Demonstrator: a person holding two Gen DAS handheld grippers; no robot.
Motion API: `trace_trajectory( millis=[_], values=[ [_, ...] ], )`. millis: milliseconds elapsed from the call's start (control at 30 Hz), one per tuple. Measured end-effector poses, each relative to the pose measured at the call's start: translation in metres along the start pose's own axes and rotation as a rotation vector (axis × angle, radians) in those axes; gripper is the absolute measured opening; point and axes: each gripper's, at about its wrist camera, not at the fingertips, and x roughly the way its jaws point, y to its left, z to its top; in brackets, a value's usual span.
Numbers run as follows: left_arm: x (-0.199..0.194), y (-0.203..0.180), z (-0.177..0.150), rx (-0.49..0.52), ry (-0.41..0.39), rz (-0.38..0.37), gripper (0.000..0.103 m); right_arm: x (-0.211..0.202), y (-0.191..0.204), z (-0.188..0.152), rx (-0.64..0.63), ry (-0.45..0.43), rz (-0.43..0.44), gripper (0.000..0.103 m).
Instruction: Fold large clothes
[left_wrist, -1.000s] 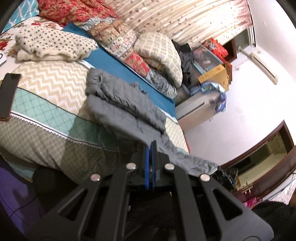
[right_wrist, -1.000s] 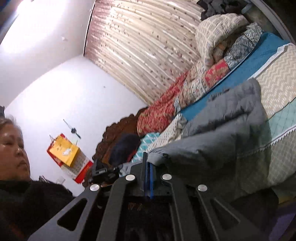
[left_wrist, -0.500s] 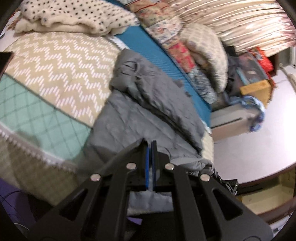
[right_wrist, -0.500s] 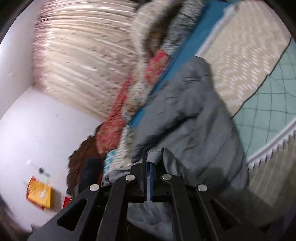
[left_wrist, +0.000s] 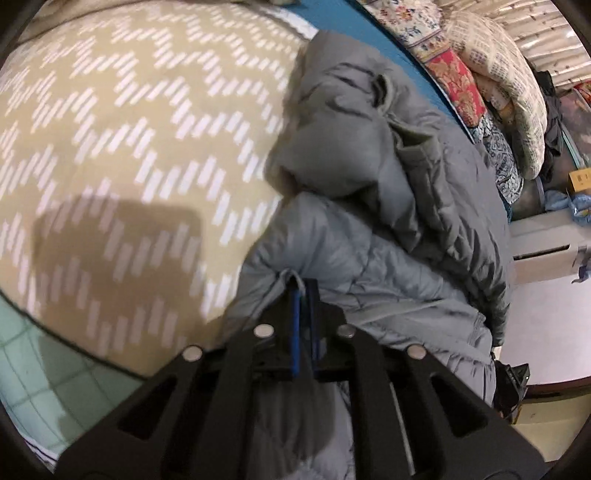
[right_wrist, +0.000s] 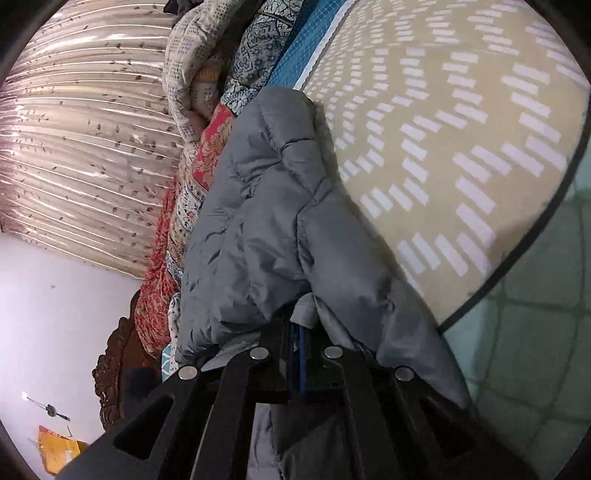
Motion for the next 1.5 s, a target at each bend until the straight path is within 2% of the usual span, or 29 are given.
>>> trace_trajectory(
  millis=[100,167,267,333,367,400,433,500,567,667,767,833,900,933,967,1000,1100,1167,1267,1333,1433,1500],
  values=[
    [-0.012,-0.003,-0.003,0.034,-0.007,0.016,0.007,-0.008,0.002,-0.001,0.035,0.006,-0.013,0.112],
    [-0.031,-0.007,-0.006,0.060,-0.040,-0.005,0.008,-0.024,0.012,-0.004,0.023,-0.030,0.004,0.110],
    [-0.059,-0.002,-0.016,0.066,-0.084,-0.062,0.024,-0.045,0.033,-0.013,-0.068,-0.065,-0.007,0.098],
    [-0.074,0.004,-0.021,0.043,-0.123,-0.082,0.046,-0.050,0.045,-0.021,-0.113,-0.056,-0.031,0.068],
    [-0.082,0.007,-0.022,0.031,-0.141,-0.093,0.048,-0.053,0.050,-0.024,-0.150,-0.058,-0.020,0.056],
    [-0.086,0.010,-0.022,0.020,-0.145,-0.099,0.049,-0.055,0.056,-0.027,-0.200,-0.058,-0.027,0.034],
    [-0.092,0.013,-0.022,0.001,-0.148,-0.110,0.049,-0.057,0.060,-0.029,-0.232,-0.068,-0.043,0.032],
    [-0.105,0.019,-0.023,-0.033,-0.174,-0.134,0.049,-0.061,0.063,-0.030,-0.225,-0.090,-0.065,0.032],
    [-0.119,0.011,-0.025,-0.008,-0.214,-0.138,0.049,-0.064,0.069,-0.034,-0.204,-0.111,-0.063,0.032],
    [-0.120,-0.026,-0.045,0.158,-0.226,-0.082,0.049,-0.062,0.085,-0.051,-0.284,-0.093,-0.097,0.032],
    [-0.102,-0.061,-0.084,0.398,-0.207,0.014,0.049,-0.046,0.094,-0.073,-0.377,-0.008,-0.185,0.032],
    [-0.082,-0.074,-0.097,0.463,-0.179,0.057,0.048,-0.034,0.093,-0.082,-0.447,0.013,-0.260,0.032],
    [-0.062,-0.073,-0.104,0.486,-0.145,0.107,0.040,-0.015,0.086,-0.086,-0.509,0.048,-0.371,0.032],
    [-0.053,-0.070,-0.107,0.499,-0.133,0.151,0.036,-0.009,0.080,-0.085,-0.506,0.061,-0.388,0.032],
    [-0.035,-0.064,-0.108,0.521,-0.107,0.247,0.032,-0.003,0.074,-0.086,-0.502,0.068,-0.400,0.032],
    [-0.021,-0.057,-0.109,0.527,-0.070,0.283,0.029,0.003,0.073,-0.089,-0.536,0.069,-0.423,0.032],
    [-0.016,-0.054,-0.112,0.548,-0.081,0.291,0.029,0.013,0.081,-0.096,-0.618,0.107,-0.501,0.032],
    [-0.025,-0.056,-0.111,0.547,-0.079,0.308,0.028,0.011,0.086,-0.093,-0.638,0.168,-0.501,0.032],
    [-0.051,-0.053,-0.113,0.518,-0.122,0.256,0.028,-0.010,0.100,-0.078,-0.599,0.226,-0.464,0.032],
    [-0.081,-0.055,-0.116,0.520,-0.208,0.213,0.028,-0.027,0.123,-0.066,-0.611,0.216,-0.411,0.033],
    [-0.108,-0.074,-0.127,0.594,-0.302,0.120,0.028,-0.034,0.180,-0.039,-0.688,0.161,-0.373,0.033],
    [-0.111,-0.096,-0.142,0.676,-0.325,0.047,0.028,-0.015,0.222,-0.020,-0.748,0.156,-0.344,0.035]
  ],
)
